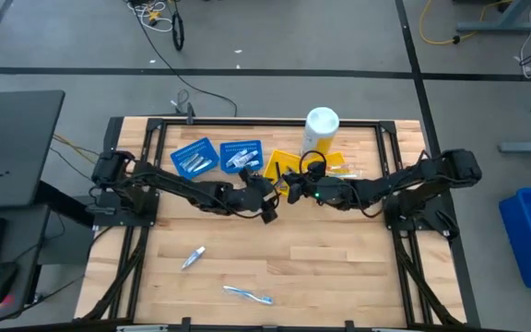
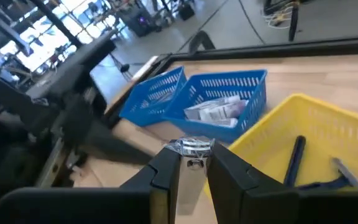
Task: Pick & Place Travel size toiletries
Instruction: Put the silver nail cutter into the left blue bin
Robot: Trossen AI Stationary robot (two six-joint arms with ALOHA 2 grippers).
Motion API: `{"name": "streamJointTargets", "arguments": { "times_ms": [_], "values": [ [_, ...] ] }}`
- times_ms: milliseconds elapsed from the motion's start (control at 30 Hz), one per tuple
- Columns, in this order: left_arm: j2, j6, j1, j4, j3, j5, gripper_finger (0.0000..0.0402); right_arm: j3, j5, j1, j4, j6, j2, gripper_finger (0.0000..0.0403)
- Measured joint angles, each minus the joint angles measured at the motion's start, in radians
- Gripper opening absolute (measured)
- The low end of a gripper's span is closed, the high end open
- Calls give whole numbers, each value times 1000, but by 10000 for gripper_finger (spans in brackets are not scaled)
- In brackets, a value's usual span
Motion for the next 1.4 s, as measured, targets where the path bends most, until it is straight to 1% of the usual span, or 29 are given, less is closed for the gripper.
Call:
{"name": "streamJointTargets", "arguments": {
  "times_ms": [233, 500, 600, 867, 1033, 1267, 1400],
  "values": [
    [28, -14, 40, 10, 3, -6, 245, 0, -84, -10, 58, 0, 12, 71],
    [30, -2, 55, 12, 2, 5, 232, 0, -91, -8, 85, 0, 12, 71],
    [30, 2, 55, 13, 2, 9, 212, 0, -91, -7, 83, 0, 12, 72],
    [30, -4, 55, 14, 2, 29, 129, 0, -91, -8, 85, 1, 12, 74],
    [30, -7, 55, 19, 2, 35, 88, 0, -90, -8, 85, 1, 12, 75],
    [30, -11, 55, 16, 2, 26, 46, 0, -87, -9, 83, 0, 12, 75],
    [30, -10, 55, 17, 2, 27, 35, 0, -73, -11, 83, -20, 12, 84]
  ]
}}
